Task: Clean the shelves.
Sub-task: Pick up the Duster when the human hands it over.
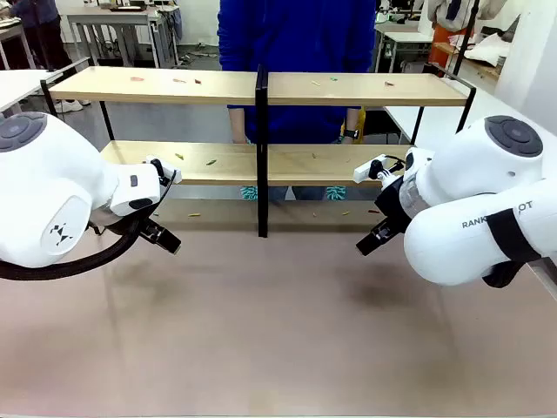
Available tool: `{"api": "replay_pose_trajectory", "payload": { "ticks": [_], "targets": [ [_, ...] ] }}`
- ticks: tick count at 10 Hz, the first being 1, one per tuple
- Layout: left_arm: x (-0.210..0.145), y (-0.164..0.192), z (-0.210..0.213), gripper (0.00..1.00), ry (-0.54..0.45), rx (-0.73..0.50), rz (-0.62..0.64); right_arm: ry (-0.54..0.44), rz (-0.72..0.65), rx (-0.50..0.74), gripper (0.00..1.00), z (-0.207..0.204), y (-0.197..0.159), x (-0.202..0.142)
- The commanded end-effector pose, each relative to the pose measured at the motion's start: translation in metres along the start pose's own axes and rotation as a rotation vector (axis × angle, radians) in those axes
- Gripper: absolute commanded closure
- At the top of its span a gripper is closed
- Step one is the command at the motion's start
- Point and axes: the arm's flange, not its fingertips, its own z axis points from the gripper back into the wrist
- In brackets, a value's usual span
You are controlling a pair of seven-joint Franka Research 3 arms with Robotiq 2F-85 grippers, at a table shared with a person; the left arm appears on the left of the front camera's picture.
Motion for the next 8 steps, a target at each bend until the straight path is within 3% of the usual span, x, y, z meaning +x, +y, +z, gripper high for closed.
{"api": "replay_pose_trajectory", "payload": {
  "ticks": [1, 8],
  "targets": [
    [0.0001, 0.0, 0.0001, 0.0, 0.0, 0.0, 0.0, 0.0, 0.0, 0.0, 0.0, 0.0, 0.0, 0.0],
    [0.0001, 0.0, 0.0001, 0.0, 0.0, 0.0, 0.0, 0.0, 0.0, 0.0, 0.0, 0.0, 0.0, 0.0]
  ]
}}
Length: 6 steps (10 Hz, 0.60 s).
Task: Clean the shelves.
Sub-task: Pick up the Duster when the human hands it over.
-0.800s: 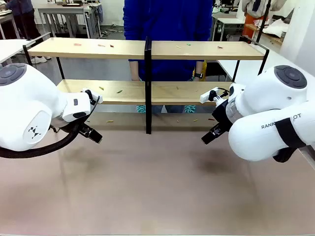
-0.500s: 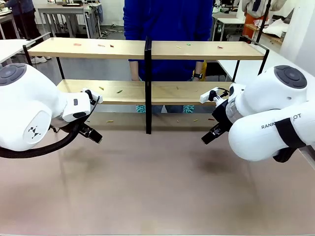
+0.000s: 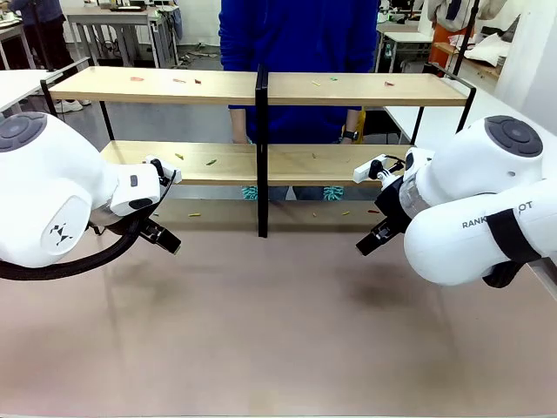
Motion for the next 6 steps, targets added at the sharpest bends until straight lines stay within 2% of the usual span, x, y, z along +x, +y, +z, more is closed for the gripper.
{"api": "replay_pose_trajectory", "payload": {
  "ticks": [1, 6],
  "targets": [
    [0.0001, -0.0001, 0.0001, 0.0, 0.0, 0.0, -0.001, 0.0, -0.001, 0.0, 0.0, 0.0, -0.0001, 0.0],
    [0.0001, -0.0001, 0.0001, 0.0, 0.0, 0.0, -0.001, 0.0, -0.001, 0.0, 0.0, 0.0, -0.0001, 0.0]
  ]
}}
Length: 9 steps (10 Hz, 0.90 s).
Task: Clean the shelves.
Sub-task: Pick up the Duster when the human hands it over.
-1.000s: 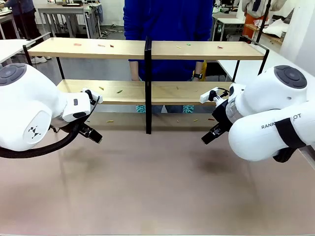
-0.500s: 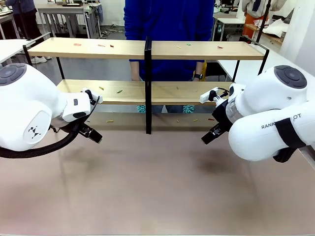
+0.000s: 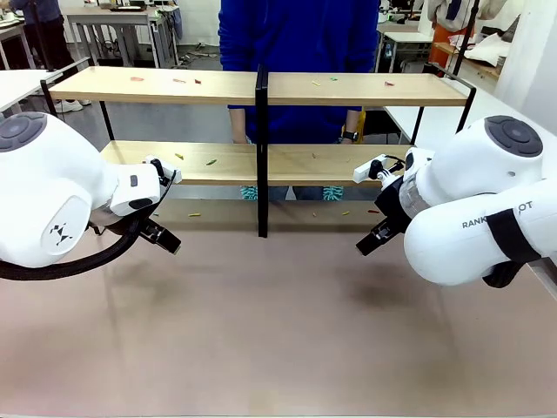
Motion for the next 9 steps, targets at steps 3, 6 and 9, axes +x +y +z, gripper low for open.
{"api": "replay_pose_trajectory", "payload": {
  "ticks": [3, 6, 9],
  "targets": [
    [0.0, 0.0, 0.0, 0.0, 0.0, 0.0, 0.0, 0.0, 0.0, 0.0, 0.0, 0.0, 0.0, 0.0],
    [-0.082, -0.014, 0.167, 0.0, -0.263, -0.026, -0.071, 0.0, -0.331, 0.01, 0.0, 0.157, 0.006, -0.034],
    [-0.145, -0.015, 0.212, 0.0, -0.334, -0.091, -0.177, -0.182, -0.416, 0.004, 0.0, 0.213, -0.005, -0.073]
  ]
}}
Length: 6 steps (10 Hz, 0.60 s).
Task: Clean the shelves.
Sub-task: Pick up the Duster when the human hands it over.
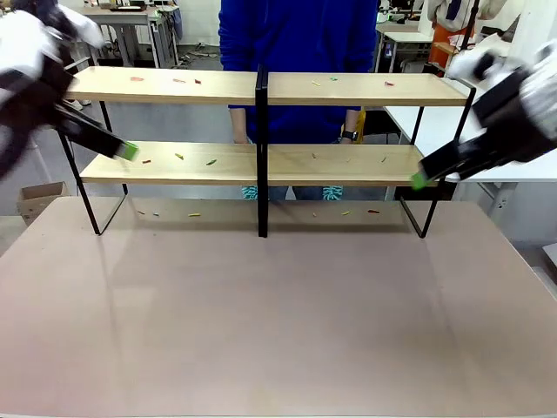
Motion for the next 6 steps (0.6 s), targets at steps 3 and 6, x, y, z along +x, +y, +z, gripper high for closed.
{"api": "replay_pose_trajectory", "payload": {
  "ticks": [3, 6],
  "targets": [
    [-0.003, 0.0, 0.015, 0.0, -0.008, -0.004, -0.002, 0.01, -0.043, 0.031, 0.0, -0.018, 0.001, 0.02],
    [0.025, -0.022, 0.037, 0.0, -0.085, -0.006, 0.062, -0.128, 0.026, 0.054, 0.0, 0.015, 0.026, 0.047]
  ]
}}
